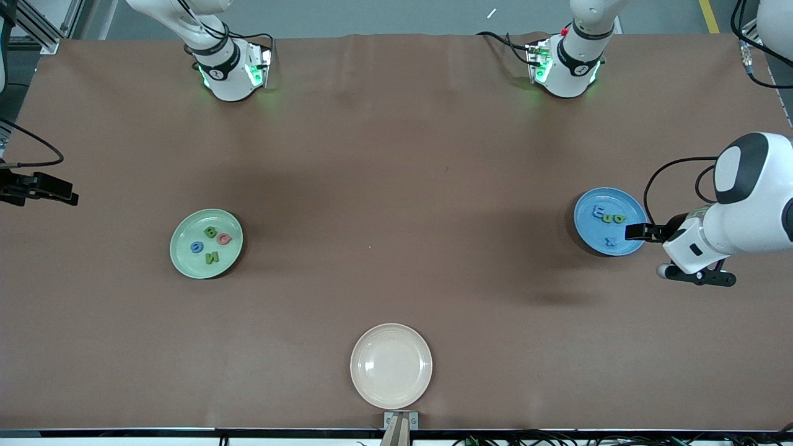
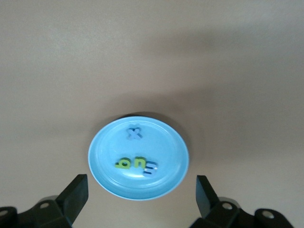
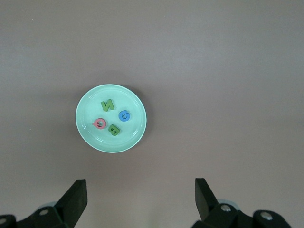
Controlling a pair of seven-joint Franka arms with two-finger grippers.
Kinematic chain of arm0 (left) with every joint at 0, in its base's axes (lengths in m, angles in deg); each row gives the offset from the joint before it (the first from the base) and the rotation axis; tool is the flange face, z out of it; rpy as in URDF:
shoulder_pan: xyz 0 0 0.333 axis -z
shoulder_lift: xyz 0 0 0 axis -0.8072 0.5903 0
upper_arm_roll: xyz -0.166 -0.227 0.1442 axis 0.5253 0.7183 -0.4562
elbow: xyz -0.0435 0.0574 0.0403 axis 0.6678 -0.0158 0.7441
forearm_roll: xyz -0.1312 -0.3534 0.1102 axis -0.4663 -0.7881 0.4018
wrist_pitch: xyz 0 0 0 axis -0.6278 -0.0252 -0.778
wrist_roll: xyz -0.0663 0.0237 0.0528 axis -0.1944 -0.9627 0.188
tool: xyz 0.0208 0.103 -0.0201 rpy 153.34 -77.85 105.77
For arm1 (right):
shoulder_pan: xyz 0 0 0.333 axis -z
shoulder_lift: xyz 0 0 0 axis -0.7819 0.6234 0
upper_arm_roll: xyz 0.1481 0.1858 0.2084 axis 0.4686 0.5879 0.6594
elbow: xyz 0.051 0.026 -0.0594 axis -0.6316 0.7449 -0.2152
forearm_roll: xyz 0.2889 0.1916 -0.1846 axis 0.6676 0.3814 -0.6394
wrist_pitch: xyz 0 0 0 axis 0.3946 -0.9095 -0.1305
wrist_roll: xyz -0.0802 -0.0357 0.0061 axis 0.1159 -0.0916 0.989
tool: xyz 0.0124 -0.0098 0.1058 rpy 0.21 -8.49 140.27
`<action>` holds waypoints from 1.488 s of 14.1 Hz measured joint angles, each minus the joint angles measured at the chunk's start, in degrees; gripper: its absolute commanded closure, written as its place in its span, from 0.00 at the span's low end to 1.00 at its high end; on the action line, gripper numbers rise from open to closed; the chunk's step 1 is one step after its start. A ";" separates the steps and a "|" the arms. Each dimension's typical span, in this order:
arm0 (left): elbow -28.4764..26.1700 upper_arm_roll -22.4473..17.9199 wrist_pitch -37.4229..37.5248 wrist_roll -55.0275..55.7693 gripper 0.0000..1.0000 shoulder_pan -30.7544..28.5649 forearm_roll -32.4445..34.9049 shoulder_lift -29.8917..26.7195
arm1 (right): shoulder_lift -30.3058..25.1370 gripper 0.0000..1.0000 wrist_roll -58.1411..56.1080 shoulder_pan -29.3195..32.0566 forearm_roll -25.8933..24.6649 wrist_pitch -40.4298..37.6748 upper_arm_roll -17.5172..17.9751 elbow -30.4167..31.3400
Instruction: Sort upper and lower case letters into plates
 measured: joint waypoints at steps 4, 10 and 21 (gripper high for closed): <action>0.07 -19.15 0.64 -4.13 0.00 15.92 -9.44 -9.17 | -0.01 0.00 2.52 -0.01 0.12 -2.15 0.39 -1.05; -0.62 -32.89 1.60 -4.53 0.00 29.71 -12.13 -15.92 | -0.10 0.00 8.48 -0.07 0.17 -4.30 4.67 -1.53; -1.10 -41.14 1.66 -4.56 0.00 35.41 -15.07 -24.47 | -3.34 0.00 1.37 0.97 0.59 -8.56 4.19 -1.77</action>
